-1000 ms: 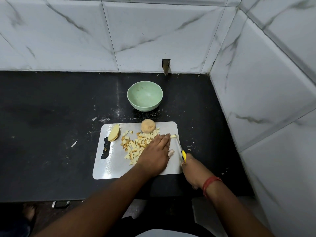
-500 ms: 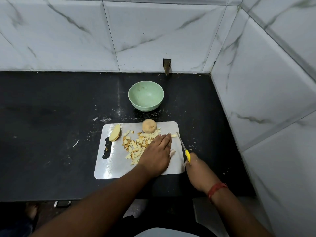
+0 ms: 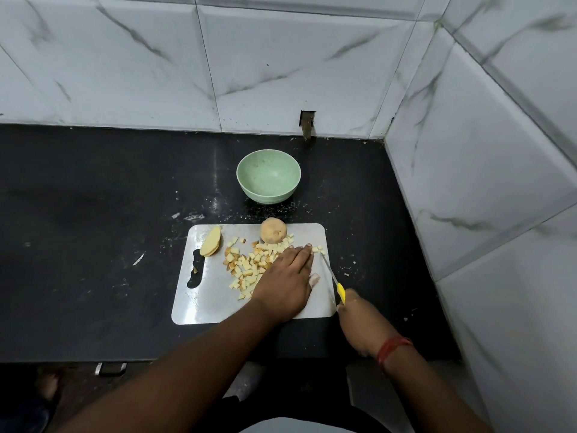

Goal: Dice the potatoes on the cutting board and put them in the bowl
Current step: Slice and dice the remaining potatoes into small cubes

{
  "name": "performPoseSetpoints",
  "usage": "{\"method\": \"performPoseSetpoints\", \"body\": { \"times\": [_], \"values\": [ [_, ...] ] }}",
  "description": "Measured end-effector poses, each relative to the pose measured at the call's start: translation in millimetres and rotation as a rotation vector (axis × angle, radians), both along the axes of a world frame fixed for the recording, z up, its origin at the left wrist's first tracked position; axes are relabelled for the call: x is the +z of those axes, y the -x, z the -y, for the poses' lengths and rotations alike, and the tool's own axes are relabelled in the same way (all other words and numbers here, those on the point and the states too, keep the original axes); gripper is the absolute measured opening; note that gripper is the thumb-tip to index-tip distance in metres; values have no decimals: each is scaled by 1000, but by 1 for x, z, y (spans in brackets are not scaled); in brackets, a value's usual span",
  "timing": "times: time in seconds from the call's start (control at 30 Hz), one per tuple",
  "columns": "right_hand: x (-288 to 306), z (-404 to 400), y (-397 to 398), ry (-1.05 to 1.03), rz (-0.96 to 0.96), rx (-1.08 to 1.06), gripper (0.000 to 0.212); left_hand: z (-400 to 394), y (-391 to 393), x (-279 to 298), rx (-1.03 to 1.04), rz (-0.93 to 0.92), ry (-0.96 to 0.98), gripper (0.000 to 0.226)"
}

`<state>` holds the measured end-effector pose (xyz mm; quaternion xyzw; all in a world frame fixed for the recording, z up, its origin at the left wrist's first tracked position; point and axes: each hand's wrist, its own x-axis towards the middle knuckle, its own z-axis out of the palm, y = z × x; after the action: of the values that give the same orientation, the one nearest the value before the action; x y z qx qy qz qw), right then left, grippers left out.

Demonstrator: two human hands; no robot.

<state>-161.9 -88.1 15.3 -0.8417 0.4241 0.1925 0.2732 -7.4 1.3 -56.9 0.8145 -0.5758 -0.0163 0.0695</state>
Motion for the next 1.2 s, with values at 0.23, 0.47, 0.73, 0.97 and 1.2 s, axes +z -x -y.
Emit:
{"method": "performPoseSetpoints", "body": {
  "times": [0.23, 0.47, 0.73, 0.97, 1.2],
  "values": [
    [8, 0, -18, 16, 21, 9, 32, -5, 2, 7, 11, 113, 72, 63],
    [8, 2, -25, -49, 27, 62, 30, -10, -5, 2, 3, 100, 27, 69],
    [-2, -12, -4, -8, -74, 40, 15, -11, -6, -1, 27, 71, -25, 73],
    [7, -12, -7, -47, 83, -61, 17, -12, -5, 0, 4, 107, 20, 70],
    [14, -11, -14, -36, 102, -69, 21, -13, -6, 0, 11, 97, 36, 69]
  ]
}}
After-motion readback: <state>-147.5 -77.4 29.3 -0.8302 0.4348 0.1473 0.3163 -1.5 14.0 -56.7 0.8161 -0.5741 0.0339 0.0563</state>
